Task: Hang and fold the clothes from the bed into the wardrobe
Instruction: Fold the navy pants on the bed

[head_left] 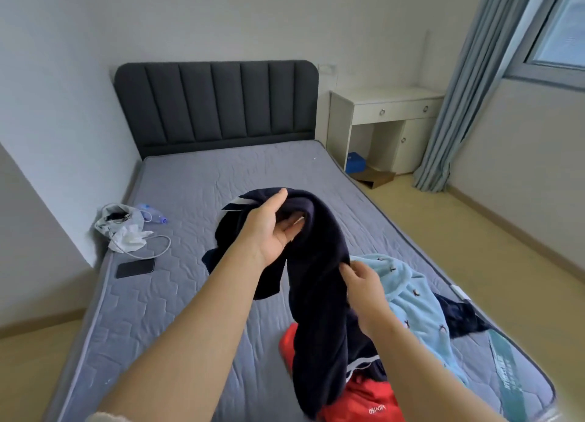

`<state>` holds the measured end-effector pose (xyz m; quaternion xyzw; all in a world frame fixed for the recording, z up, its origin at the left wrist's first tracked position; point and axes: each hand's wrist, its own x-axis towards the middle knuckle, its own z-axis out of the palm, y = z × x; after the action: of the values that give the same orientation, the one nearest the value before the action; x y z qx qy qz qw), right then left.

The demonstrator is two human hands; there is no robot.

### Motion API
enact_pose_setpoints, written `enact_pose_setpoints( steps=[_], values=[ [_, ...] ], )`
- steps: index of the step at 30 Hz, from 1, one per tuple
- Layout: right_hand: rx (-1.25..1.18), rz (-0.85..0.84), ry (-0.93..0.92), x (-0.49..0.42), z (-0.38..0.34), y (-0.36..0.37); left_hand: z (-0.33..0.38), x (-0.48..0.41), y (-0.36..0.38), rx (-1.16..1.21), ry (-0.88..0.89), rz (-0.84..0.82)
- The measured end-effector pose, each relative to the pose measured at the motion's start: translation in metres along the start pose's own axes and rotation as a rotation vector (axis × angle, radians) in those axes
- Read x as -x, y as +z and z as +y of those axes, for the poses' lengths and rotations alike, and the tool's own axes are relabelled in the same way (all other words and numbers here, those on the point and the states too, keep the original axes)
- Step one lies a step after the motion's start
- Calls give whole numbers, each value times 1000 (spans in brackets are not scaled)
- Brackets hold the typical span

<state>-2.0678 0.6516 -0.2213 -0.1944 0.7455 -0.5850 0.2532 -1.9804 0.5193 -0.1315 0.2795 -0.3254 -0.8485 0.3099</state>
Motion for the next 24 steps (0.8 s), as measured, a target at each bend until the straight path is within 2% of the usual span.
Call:
enact_pose_setpoints(
  steps=[4, 5, 7, 10, 12, 14, 16, 18, 21, 24],
  values=[
    [-325, -14, 31, -9, -39, 1, -17, -2, -11, -721, 30, -157],
    [-378, -15, 18, -11, -51, 2, -23, -1, -15, -830, 20, -170],
    [-404, -10, -48, -17, -71, 2, -32, 0, -27, -889, -46, -216],
    [-285, 20, -128, -24, -89, 4, -34, 4, -36, -926, -138, -355],
    [-257, 37, -115, -28, -89, 6, -33, 2, -34, -1000, -69, -275],
    [-237, -16, -102, -29, -81, 7, -33, -5, -31, -1079, 56, -72],
    [-236, -122, -115, -22, -72, 7, -31, -13, -27, -1029, 137, 124],
    [-231, -240, -92, -15, -59, 9, -24, -20, -23, -840, 135, 251],
    [-132, -425, -47, -5, -43, 11, -11, -24, -22, -532, -11, 414],
    [28, -543, -137, -1, -36, 8, 3, -23, -28, -255, -226, 431]
  ],
)
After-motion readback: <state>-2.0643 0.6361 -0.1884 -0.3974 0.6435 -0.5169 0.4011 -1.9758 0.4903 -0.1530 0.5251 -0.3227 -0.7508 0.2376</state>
